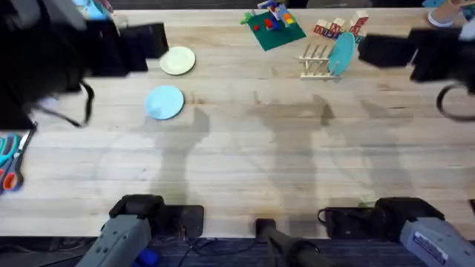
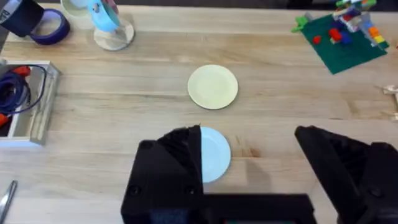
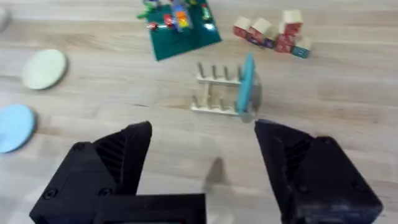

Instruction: Pick up the plates from the table one by one and place each into a slot on the dish rack.

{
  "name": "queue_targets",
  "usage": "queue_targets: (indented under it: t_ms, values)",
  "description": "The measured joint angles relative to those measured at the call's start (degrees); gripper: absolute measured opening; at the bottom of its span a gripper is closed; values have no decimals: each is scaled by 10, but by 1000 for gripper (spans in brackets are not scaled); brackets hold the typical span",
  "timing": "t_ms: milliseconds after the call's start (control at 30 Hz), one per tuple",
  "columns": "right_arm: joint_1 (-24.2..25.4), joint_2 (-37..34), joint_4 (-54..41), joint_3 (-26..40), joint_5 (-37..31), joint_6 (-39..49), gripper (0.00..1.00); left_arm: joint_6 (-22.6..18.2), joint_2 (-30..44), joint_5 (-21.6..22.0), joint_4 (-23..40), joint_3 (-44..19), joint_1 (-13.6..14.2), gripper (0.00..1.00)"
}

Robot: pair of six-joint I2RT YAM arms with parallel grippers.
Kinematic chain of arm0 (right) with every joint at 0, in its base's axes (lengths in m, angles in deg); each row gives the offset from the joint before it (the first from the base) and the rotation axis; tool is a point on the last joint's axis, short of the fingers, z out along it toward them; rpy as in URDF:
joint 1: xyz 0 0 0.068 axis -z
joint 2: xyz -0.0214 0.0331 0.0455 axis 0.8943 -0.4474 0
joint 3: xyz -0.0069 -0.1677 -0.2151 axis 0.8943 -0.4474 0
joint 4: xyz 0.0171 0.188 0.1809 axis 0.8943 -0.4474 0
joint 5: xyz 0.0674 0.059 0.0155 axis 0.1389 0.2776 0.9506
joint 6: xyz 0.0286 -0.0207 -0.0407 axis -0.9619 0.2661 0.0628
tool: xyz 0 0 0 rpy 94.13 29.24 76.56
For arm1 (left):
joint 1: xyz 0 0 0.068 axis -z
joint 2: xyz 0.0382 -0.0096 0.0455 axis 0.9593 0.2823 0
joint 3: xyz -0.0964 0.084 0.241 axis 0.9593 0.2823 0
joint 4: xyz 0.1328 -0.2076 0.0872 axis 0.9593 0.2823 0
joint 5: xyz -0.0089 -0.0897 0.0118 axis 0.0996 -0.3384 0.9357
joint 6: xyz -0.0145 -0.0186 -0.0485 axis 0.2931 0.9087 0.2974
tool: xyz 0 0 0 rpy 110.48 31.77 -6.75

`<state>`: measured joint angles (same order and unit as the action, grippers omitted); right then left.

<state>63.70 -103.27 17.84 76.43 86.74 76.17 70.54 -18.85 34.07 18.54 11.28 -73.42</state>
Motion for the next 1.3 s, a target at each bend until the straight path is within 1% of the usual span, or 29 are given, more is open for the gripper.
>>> queue_targets:
  t_ms: [133, 200, 300, 500, 900, 1000, 1067, 1167, 1233, 1300]
  values:
    - [0, -68, -44, 86, 44, -3, 995, -8, 80, 0, 64, -96, 0, 922]
    - [0, -90, -54, 115, 65, -4, 995, -10, 107, 0, 79, -127, 0, 922]
    - [0, -104, -55, 132, 91, -4, 995, -12, 132, 0, 84, -150, 0, 922]
    - [0, -105, -63, 134, 112, -5, 995, -13, 146, 0, 97, -153, 0, 923]
    - [0, -106, -72, 134, 120, -5, 995, -17, 153, 1, 130, -153, 0, 920]
    - [0, -106, -72, 134, 120, -5, 995, -19, 169, 17, 141, -154, 0, 910]
    - [0, -106, -72, 134, 120, -5, 996, -21, 182, 35, 149, -154, 0, 869]
    - [0, -106, -72, 134, 120, -5, 996, -22, 205, 57, 151, -154, -1, 863]
    - [0, -105, -72, 134, 120, -5, 996, -23, 219, 62, 151, -154, -6, 864]
    - [0, -106, -72, 134, 120, -5, 996, -24, 234, 62, 153, -154, -18, 865]
